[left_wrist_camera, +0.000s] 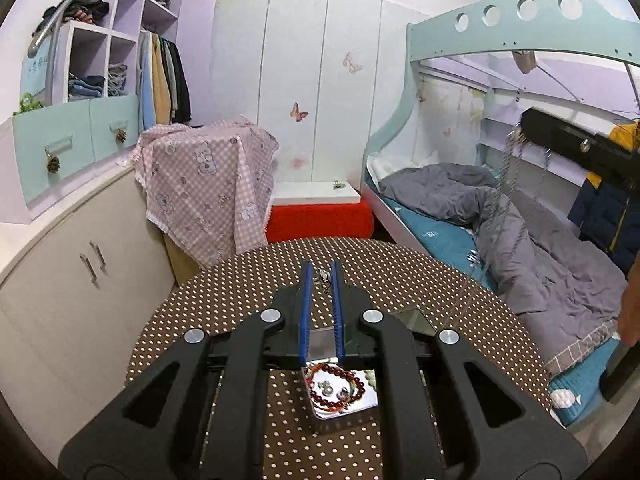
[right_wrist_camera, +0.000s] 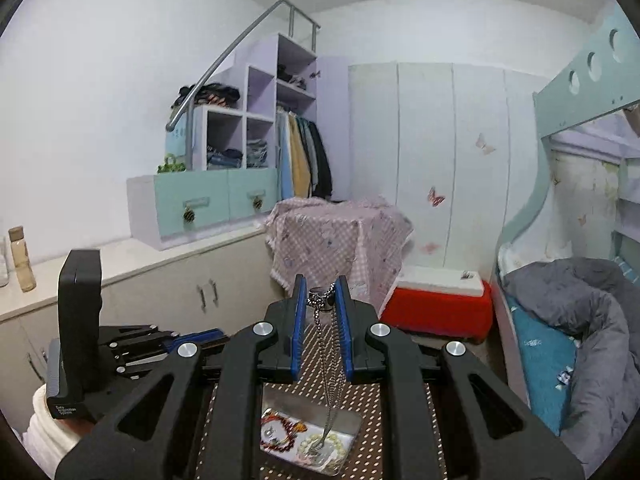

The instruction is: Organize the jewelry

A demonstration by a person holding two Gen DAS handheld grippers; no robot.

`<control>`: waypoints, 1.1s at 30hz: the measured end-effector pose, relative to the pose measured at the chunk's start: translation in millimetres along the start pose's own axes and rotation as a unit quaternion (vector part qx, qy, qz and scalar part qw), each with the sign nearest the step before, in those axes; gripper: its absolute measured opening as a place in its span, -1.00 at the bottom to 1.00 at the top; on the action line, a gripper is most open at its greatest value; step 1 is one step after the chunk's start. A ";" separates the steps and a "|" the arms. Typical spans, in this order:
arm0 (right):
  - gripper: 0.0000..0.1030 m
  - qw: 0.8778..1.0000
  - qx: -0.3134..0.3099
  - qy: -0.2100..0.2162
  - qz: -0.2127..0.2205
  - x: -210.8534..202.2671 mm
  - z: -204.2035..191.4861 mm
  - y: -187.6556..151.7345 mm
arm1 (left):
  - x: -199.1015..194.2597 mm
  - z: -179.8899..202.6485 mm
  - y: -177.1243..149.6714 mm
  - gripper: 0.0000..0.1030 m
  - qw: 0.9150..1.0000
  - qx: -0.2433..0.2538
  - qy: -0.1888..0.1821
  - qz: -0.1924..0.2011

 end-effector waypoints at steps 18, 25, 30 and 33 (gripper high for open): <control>-0.33 0.984 0.078 -0.001 -0.158 48.3 15.3 -84.7 | 51.7 17.2 -60.1 -0.79 0.992 0.000 -0.029 -0.119; 0.41 0.986 0.086 -0.030 -0.143 39.7 31.3 -80.4 | 39.7 11.1 -55.4 0.59 0.995 -0.018 -0.025 -0.092; 0.41 0.985 0.094 -0.042 -0.142 36.3 39.3 -81.9 | 37.3 11.5 -55.4 0.60 0.995 -0.015 -0.016 -0.093; 0.41 0.985 0.092 -0.046 -0.141 34.5 40.2 -82.6 | 36.5 12.0 -55.8 0.60 0.995 -0.019 -0.017 -0.094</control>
Point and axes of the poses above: each gripper's, at about its wrist camera, not at the fingertips, and x roughly the way its jaws point, z to its right, y to its top, the point moved 4 cm from there along x, roughly the way its jaws point, and after that the axes turned 7 degrees about x, right-handed, at the moved point
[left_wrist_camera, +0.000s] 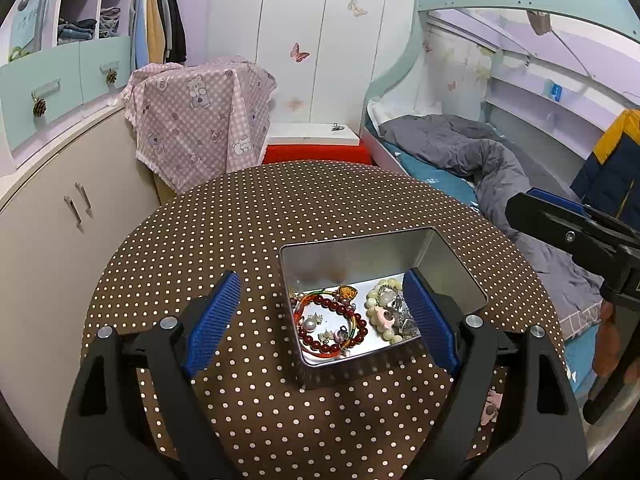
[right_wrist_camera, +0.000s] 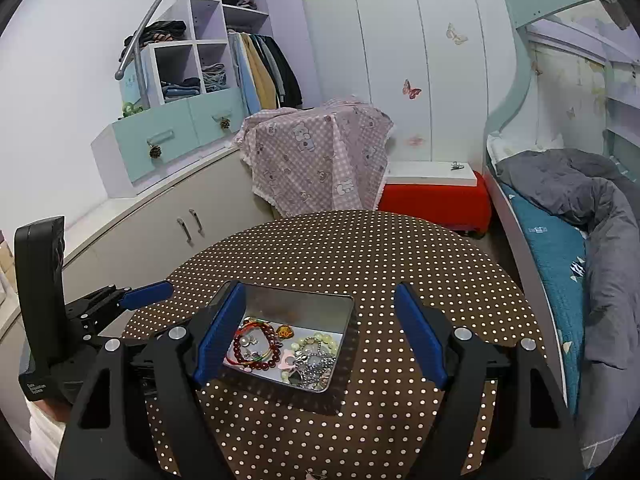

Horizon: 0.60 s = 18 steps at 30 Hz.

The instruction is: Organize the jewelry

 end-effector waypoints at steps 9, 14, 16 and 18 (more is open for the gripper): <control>0.42 1.000 0.000 -0.011 0.001 -9.1 1.4 -5.1 | -7.2 1.8 -2.0 0.60 1.000 0.000 -0.001 0.002; 0.42 1.000 0.001 -0.024 -0.001 -16.6 9.1 -16.7 | -15.0 8.0 -7.1 0.60 1.000 0.002 -0.011 0.003; 0.42 1.000 0.002 -0.030 -0.005 -19.6 12.4 -22.9 | -17.4 11.7 -10.6 0.60 1.000 0.004 -0.014 0.000; 0.42 0.999 0.003 -0.036 -0.010 -22.1 16.1 -29.2 | -19.4 15.6 -15.1 0.60 1.000 0.005 -0.019 -0.003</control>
Point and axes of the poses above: each gripper's, at about its wrist camera, not at the fingertips, and x roughly the way its jaws point, z to its right, y to its top, the point moved 4 cm from there along x, roughly the way its jaws point, and after that the axes turned 7 degrees about x, right-handed, at the moved point
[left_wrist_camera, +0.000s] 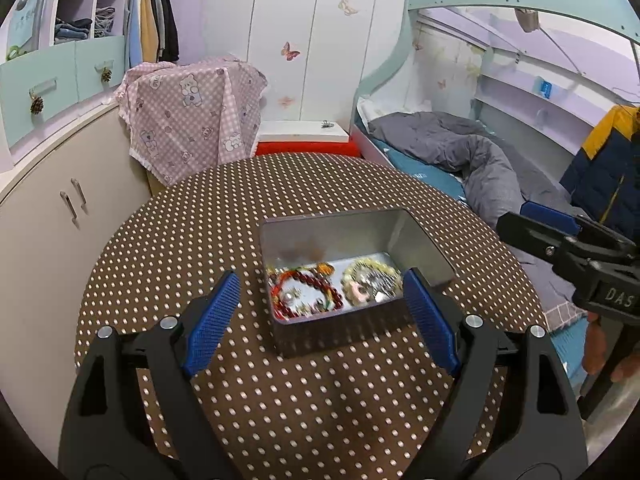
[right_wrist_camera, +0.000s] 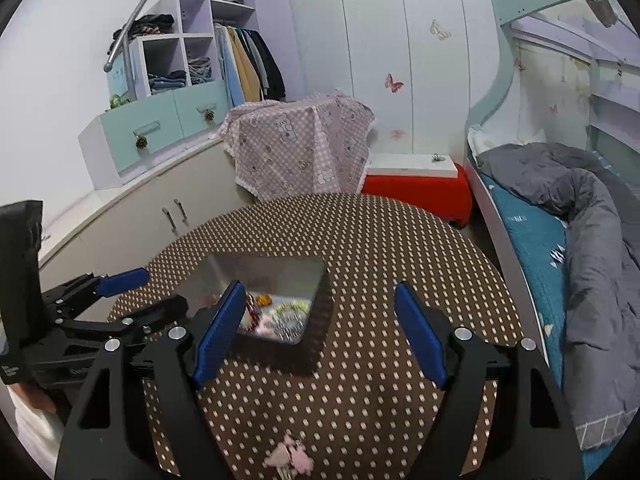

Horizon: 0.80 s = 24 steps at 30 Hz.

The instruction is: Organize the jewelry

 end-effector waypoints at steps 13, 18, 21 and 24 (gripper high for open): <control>0.42 0.996 0.001 -0.045 -0.081 2.3 21.1 -76.8 | -0.5 25.2 -43.6 0.60 0.998 -0.009 -0.028 -0.049; 0.42 0.992 -0.006 -0.062 -0.109 7.4 23.9 -101.0 | 1.0 35.1 -59.4 0.60 0.997 -0.009 -0.039 -0.066; 0.42 0.991 -0.011 -0.061 -0.115 7.8 22.1 -107.4 | 3.5 41.1 -66.1 0.60 0.996 -0.007 -0.042 -0.077; 0.41 0.991 -0.025 -0.062 -0.113 6.6 17.6 -111.4 | 5.1 44.5 -70.4 0.60 0.995 -0.008 -0.046 -0.084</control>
Point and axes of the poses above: each gripper's, at about its wrist camera, not at the fingertips, and x roughly the way its jaws point, z to its right, y to its top, the point moved 4 cm from there along x, roughly the way its jaws point, and after that the axes turned 7 degrees about x, right-handed, at the moved point
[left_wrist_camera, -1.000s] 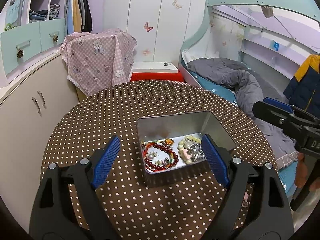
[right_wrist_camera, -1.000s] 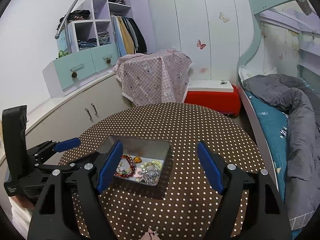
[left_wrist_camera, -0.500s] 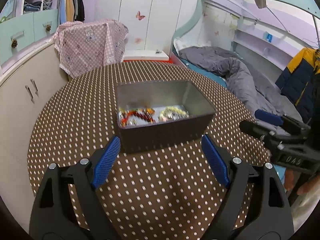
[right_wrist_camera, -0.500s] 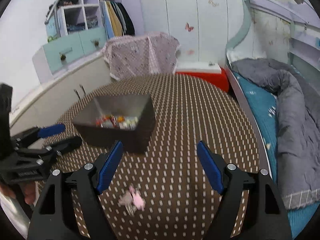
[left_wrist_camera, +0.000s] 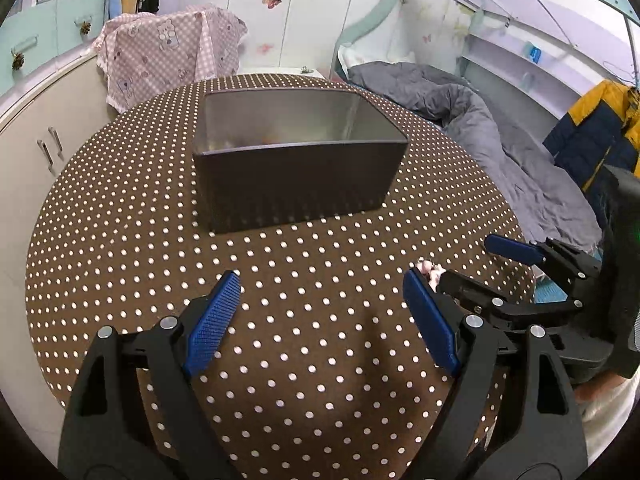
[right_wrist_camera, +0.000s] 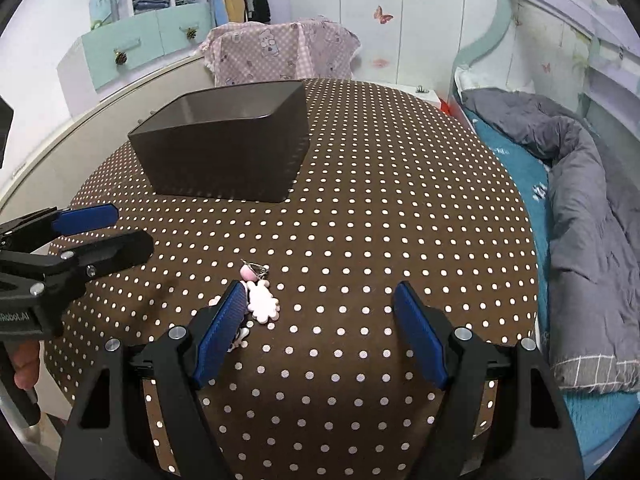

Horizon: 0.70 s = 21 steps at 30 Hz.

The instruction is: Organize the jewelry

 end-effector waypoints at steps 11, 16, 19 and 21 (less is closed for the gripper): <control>-0.71 0.999 -0.023 0.029 0.011 3.8 -8.2 -1.1 | 6.5 12.6 -4.0 0.60 1.000 0.007 -0.019 -0.013; -0.72 0.999 -0.025 0.032 0.012 1.3 -7.0 -1.9 | 11.5 26.7 -4.1 0.60 0.999 0.022 -0.039 -0.019; -0.72 0.999 -0.025 0.027 0.013 -2.2 -2.6 -2.5 | 14.4 34.5 -4.7 0.60 0.998 0.027 -0.048 -0.025; -0.72 0.999 -0.023 0.027 0.013 -4.1 -0.5 -2.6 | 15.6 37.8 -4.2 0.60 0.998 0.029 -0.053 -0.025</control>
Point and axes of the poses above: each gripper's, at about its wrist camera, not at the fingertips, and x roughly the way its jaws point, z to its right, y to its top, the point moved 4 cm from there along x, roughly the way its jaws point, and after that the axes turned 7 degrees about x, right-handed, at the moved point
